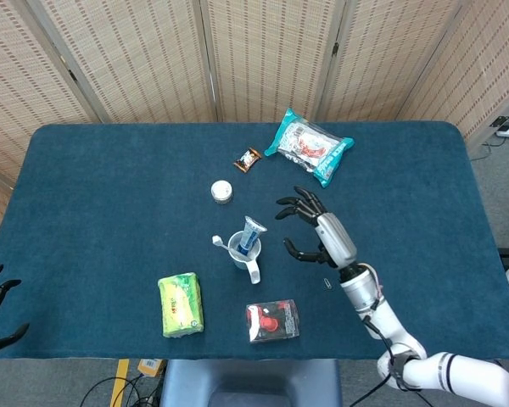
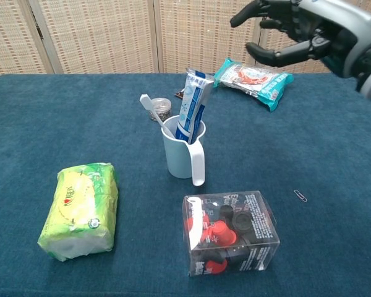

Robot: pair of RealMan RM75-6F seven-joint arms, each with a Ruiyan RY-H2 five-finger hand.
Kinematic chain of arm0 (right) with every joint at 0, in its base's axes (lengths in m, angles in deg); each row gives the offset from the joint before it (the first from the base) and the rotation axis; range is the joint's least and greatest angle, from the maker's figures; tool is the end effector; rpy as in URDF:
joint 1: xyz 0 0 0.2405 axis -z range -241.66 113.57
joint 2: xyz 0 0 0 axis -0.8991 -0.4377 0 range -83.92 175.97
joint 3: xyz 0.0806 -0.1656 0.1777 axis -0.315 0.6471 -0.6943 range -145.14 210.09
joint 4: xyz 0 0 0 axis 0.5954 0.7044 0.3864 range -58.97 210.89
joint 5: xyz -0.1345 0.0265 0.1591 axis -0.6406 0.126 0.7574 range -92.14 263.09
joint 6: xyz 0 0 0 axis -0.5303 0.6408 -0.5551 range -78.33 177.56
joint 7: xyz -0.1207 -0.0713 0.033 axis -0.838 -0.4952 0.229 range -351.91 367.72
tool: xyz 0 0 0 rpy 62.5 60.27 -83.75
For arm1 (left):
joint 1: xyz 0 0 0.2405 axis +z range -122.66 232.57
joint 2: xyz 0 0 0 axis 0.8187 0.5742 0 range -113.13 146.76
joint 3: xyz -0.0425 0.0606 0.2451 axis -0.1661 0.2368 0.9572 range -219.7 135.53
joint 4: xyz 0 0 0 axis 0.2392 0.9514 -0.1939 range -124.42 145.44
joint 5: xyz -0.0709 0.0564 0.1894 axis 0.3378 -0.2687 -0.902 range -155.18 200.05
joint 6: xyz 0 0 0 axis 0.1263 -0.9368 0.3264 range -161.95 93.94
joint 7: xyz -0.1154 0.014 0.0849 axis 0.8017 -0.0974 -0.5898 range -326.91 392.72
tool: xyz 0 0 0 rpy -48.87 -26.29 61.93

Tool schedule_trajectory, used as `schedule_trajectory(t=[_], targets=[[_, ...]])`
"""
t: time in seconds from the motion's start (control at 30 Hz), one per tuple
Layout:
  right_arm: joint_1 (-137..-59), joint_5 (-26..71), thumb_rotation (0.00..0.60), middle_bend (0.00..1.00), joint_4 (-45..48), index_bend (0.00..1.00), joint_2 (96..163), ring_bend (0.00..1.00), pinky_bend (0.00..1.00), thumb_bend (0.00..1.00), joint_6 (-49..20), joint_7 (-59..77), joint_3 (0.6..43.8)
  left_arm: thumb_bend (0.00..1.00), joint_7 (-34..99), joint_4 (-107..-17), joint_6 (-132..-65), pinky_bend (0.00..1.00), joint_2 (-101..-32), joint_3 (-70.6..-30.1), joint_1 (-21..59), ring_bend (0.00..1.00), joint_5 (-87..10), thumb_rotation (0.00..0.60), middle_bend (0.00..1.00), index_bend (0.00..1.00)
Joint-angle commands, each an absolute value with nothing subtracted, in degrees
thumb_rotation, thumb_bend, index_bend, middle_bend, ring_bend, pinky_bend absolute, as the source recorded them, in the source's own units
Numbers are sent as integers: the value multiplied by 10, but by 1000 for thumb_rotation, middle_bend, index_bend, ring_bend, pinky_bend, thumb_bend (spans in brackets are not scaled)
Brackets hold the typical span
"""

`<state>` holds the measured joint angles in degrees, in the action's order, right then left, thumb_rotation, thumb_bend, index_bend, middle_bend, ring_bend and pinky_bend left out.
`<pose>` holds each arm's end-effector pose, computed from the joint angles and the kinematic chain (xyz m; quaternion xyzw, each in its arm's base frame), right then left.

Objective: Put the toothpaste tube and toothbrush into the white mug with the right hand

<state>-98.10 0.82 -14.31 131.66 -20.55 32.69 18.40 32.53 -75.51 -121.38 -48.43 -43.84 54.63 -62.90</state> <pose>-0.1261 -0.3191 0.0431 0.5528 -0.4918 0.6334 0.2265 -0.3442 0.1518 0.1676 -0.5870 -0.3771 -0.3410 0.6301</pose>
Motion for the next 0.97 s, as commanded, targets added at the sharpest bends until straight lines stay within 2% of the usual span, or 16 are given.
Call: schedule_trajectory(t=[0.03,0.2,0.37,0.43,0.5,0.57,0.73,0.97], targets=[[-947,12,600,213,-183,233,1238,12,23,371,-210,243,210,229,323,-757,-1212,150,-485,-440,544,50,-630,600,78,259],[-911,22,600,231,-204,156,1164,54,75,371,-215,142,242,229,316,-761,-1209,150,-487,-442,536,50,-633,600,78,251],[-875,24,600,242,-199,151,1130,54,75,371,-236,49,272,229,306,-770,-1214,150,-493,-445,531,50,-641,600,78,236],[-856,23,600,236,-191,145,1123,54,74,324,-255,17,283,229,302,-774,-1217,150,-497,-446,529,50,-644,600,78,235],[-836,24,600,213,-190,135,1116,54,58,216,-276,10,291,229,295,-777,-1218,150,-500,-447,528,50,-645,600,78,232],[-818,24,600,197,-191,130,1111,54,45,187,-295,17,296,229,291,-781,-1219,150,-501,-449,526,50,-645,600,78,230],[-771,15,600,179,-187,117,1100,53,43,184,-347,36,310,229,276,-797,-1222,150,-502,-449,524,50,-648,600,78,223],[-726,4,600,179,-184,117,1095,53,43,184,-385,60,326,229,262,-813,-1221,150,-505,-450,518,50,-652,600,78,221]])
